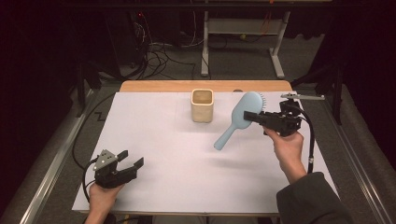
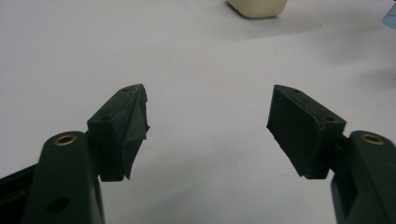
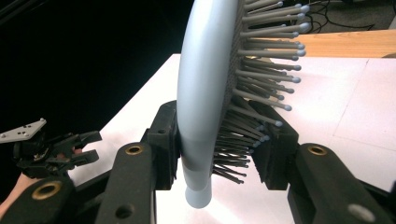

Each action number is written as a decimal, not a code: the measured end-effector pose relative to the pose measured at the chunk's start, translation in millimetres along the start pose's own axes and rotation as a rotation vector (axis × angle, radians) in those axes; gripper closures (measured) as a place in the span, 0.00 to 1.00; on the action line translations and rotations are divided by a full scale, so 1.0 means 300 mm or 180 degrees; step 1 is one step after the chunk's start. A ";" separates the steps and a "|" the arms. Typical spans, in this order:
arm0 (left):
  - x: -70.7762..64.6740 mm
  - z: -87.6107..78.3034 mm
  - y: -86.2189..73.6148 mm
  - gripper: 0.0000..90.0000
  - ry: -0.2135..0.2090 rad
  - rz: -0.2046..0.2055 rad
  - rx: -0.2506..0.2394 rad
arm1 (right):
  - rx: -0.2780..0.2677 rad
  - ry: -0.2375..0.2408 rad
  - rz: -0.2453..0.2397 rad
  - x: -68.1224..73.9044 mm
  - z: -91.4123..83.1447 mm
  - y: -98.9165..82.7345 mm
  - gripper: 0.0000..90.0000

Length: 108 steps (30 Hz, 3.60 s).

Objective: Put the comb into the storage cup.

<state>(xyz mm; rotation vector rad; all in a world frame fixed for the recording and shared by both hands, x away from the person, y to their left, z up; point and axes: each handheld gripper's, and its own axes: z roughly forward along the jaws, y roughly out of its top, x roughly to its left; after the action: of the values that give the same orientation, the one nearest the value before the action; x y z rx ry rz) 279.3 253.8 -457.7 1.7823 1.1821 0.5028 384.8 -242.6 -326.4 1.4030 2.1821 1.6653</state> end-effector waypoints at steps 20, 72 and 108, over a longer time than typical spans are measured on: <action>-0.002 0.000 0.000 0.33 -0.0013 0.0015 0.0016 | -0.0057 -0.0044 0.0000 0.016 0.056 0.093 0.64; -0.007 0.008 -0.001 0.33 -0.0059 0.0034 0.0065 | -0.0176 -0.0427 -0.0210 0.090 0.223 0.388 0.63; -0.015 0.007 0.000 0.33 -0.0108 0.0045 0.0062 | -0.0256 -0.0772 -0.0319 0.095 0.331 0.403 0.62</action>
<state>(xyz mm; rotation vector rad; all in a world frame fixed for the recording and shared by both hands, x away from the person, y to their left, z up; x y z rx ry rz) 278.7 248.8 -458.1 1.8100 1.1552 0.4691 495.2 -149.8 -259.2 1.3697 1.9956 1.4477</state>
